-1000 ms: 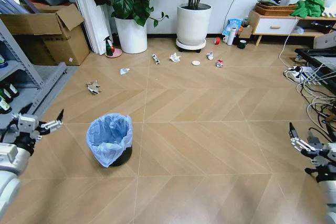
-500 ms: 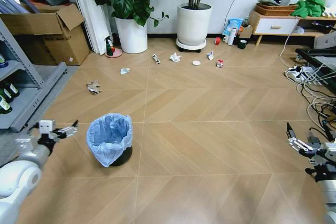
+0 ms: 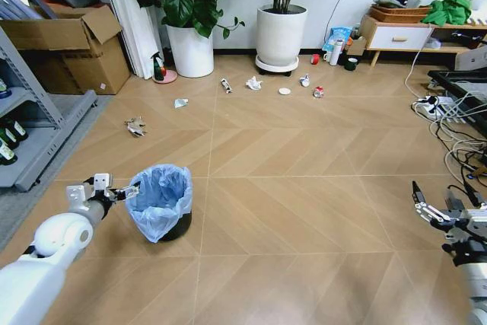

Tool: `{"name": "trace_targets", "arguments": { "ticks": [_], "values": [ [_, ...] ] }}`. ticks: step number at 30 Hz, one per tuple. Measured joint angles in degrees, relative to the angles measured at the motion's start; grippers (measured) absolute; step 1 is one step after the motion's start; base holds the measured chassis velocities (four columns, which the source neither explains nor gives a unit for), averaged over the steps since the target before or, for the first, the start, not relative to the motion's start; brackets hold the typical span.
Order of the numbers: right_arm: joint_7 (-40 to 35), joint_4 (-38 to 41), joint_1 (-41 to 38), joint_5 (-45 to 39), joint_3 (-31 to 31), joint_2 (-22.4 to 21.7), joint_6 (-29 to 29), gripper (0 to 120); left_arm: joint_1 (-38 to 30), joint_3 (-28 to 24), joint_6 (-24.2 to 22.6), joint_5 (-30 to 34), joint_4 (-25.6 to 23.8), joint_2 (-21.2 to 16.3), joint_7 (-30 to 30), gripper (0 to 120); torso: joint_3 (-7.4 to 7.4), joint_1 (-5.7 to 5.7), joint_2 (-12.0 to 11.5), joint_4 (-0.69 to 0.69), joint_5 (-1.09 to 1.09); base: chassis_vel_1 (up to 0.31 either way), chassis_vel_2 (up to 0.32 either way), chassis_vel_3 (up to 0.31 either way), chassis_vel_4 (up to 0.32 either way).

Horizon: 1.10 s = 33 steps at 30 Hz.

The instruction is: Pick up the trash bin and place the garbage on the floor into it.

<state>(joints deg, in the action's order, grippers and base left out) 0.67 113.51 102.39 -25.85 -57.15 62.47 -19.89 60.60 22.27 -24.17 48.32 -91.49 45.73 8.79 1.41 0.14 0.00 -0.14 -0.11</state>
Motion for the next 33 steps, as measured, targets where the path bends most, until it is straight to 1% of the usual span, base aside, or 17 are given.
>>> {"name": "trace_targets", "arguments": {
  "ticks": [2,8,10,12,14,16,18,20,22,23,24,25,28,29,31,32,33],
  "values": [
    [0.1,0.0,0.3,0.0,-0.3,0.0,0.0,100,-1.7,-1.6,0.2,0.0,1.7,0.5,-0.6,99,0.00,0.00,0.0,-0.01,0.02,0.000,0.000,0.000,0.000],
    [0.1,0.1,0.4,0.0,-0.4,0.0,0.2,100,-3.8,-3.9,-0.1,0.0,3.7,0.9,-0.8,95,0.00,0.00,0.0,0.00,0.01,0.000,0.000,0.000,0.000],
    [0.1,0.2,0.4,-0.1,-0.5,0.1,0.5,100,-5.2,-5.0,-1.0,0.6,5.2,1.0,-0.9,85,0.00,0.00,0.0,0.00,0.00,0.000,0.000,0.000,0.000],
    [0.1,0.3,0.3,-0.1,-0.5,0.1,0.6,100,-5.6,-5.3,-1.2,0.7,5.7,1.0,-0.9,82,0.00,0.00,0.0,0.00,-0.01,0.000,0.000,0.000,0.000],
    [0.1,0.5,0.3,-0.1,-0.5,0.4,0.6,100,-6.6,-6.3,-1.9,0.7,7.1,1.0,-1.2,72,0.00,0.00,0.0,0.00,0.02,0.000,0.000,0.000,0.000],
    [0.1,0.5,0.3,-0.1,-0.5,0.4,0.6,100,-6.7,-6.4,-1.9,0.7,7.2,1.0,-1.2,70,0.00,0.00,0.0,0.00,0.02,0.000,0.000,0.000,0.000],
    [0.1,0.7,0.4,-0.1,-0.5,0.6,0.6,100,-7.7,-7.5,-2.9,0.5,8.9,1.2,-1.4,56,0.00,0.00,0.0,0.00,0.01,0.000,0.000,0.000,0.000],
    [0.1,0.7,0.4,-0.1,-0.5,0.7,0.6,100,-8.0,-7.7,-3.0,0.5,9.3,1.3,-1.5,54,0.00,0.00,0.0,0.00,0.02,0.000,0.000,0.000,0.000],
    [0.1,0.8,0.4,-0.2,-0.5,0.7,0.6,100,-8.4,-8.2,-3.1,0.4,10.0,1.4,-1.7,41,0.00,0.00,0.0,0.00,0.00,0.000,0.000,0.000,0.000],
    [0.1,0.8,0.4,-0.2,-0.5,0.7,0.6,100,-8.6,-8.3,-3.1,0.4,10.3,1.5,-1.8,40,0.00,0.00,0.0,0.00,-0.01,0.000,0.000,0.000,0.000],
    [0.1,0.8,0.5,-0.2,-0.5,0.7,0.6,100,-9.0,-8.7,-3.1,0.5,11.0,1.6,-2.1,34,0.00,0.00,0.0,0.00,0.00,0.000,0.000,0.000,0.000],
    [0.1,0.8,0.5,-0.2,-0.5,0.7,0.6,100,-9.0,-8.7,-3.1,0.5,11.0,1.6,-2.1,34,0.00,0.00,0.0,0.00,0.00,0.000,0.000,0.000,0.000],
    [0.1,0.9,0.5,-0.2,-0.6,0.8,0.6,100,-9.5,-8.9,-3.1,0.8,11.6,1.6,-2.8,19,-0.01,0.00,0.0,0.00,0.00,0.000,0.000,0.000,0.000],
    [0.1,0.9,0.5,-0.2,-0.6,0.8,0.6,100,-9.5,-8.9,-3.1,0.8,11.6,1.6,-2.8,19,-0.01,0.00,0.0,0.00,0.00,0.000,0.000,0.000,0.000],
    [0.2,0.9,0.5,-0.2,-0.6,0.9,0.6,100,-9.5,-8.7,-3.1,1.1,11.5,1.5,-3.0,12,-0.01,0.00,0.0,0.00,0.00,0.000,0.000,0.000,0.000],
    [0.3,0.9,0.5,-0.2,-0.5,1.0,0.6,100,-9.4,-8.5,-3.1,1.3,11.3,1.4,-3.1,6,0.00,0.00,0.0,0.00,0.00,0.000,0.000,0.000,0.000],
    [0.3,0.9,0.5,-0.2,-0.5,1.0,0.6,100,-9.4,-8.5,-3.1,1.3,11.3,1.4,-3.1,6,0.00,0.00,0.0,0.00,0.00,0.000,0.000,0.000,0.000]
  ]
}}
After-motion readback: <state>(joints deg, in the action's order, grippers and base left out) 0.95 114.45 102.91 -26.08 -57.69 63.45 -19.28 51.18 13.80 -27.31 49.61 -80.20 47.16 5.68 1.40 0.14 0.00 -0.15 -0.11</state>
